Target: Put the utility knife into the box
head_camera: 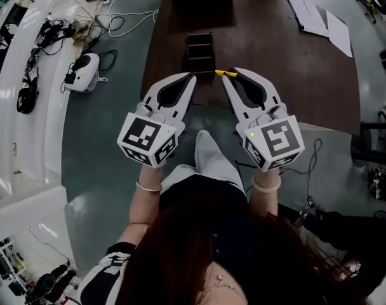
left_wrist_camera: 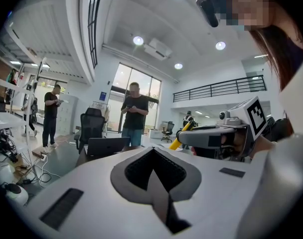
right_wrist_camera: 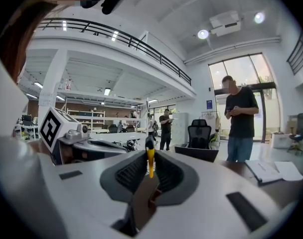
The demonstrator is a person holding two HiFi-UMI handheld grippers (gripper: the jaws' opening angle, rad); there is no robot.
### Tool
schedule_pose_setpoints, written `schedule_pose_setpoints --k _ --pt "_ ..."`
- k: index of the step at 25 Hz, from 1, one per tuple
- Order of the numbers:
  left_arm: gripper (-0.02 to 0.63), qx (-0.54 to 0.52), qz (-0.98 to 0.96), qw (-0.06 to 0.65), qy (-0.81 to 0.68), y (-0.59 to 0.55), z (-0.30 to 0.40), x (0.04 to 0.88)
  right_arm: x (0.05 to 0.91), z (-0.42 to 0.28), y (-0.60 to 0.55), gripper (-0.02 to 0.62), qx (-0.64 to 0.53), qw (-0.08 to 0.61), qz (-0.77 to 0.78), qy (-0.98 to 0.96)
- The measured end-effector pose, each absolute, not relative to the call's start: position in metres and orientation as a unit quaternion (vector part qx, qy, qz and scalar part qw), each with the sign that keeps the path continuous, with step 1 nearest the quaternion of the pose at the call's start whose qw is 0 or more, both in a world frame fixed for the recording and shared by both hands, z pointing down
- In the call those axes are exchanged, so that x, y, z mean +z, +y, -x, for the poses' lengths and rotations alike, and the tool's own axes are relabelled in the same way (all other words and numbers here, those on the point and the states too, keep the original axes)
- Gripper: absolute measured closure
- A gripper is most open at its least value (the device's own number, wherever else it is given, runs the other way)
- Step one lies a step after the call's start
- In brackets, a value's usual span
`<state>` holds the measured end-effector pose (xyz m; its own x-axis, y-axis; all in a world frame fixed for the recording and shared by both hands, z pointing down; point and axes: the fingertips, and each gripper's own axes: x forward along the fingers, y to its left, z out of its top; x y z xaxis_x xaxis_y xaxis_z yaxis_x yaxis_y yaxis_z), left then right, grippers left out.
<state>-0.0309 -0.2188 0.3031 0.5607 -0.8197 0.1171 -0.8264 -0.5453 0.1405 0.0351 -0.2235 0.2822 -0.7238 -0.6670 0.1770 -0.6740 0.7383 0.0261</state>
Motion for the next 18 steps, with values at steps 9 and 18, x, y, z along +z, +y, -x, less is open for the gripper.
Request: schedule_pose_setpoints --k 9,18 --pt "0.604 0.019 -0.869 0.101 -0.484 -0.294 0.047 0.303 0.290 -0.014 -0.304 0.537 0.039 0.091 -0.331 -0.938" --pt "0.604 0.033 -0.880 0.115 -0.460 -0.337 0.052 0.316 0.317 -0.006 -0.335 0.537 0.081 0.106 -0.332 -0.934"
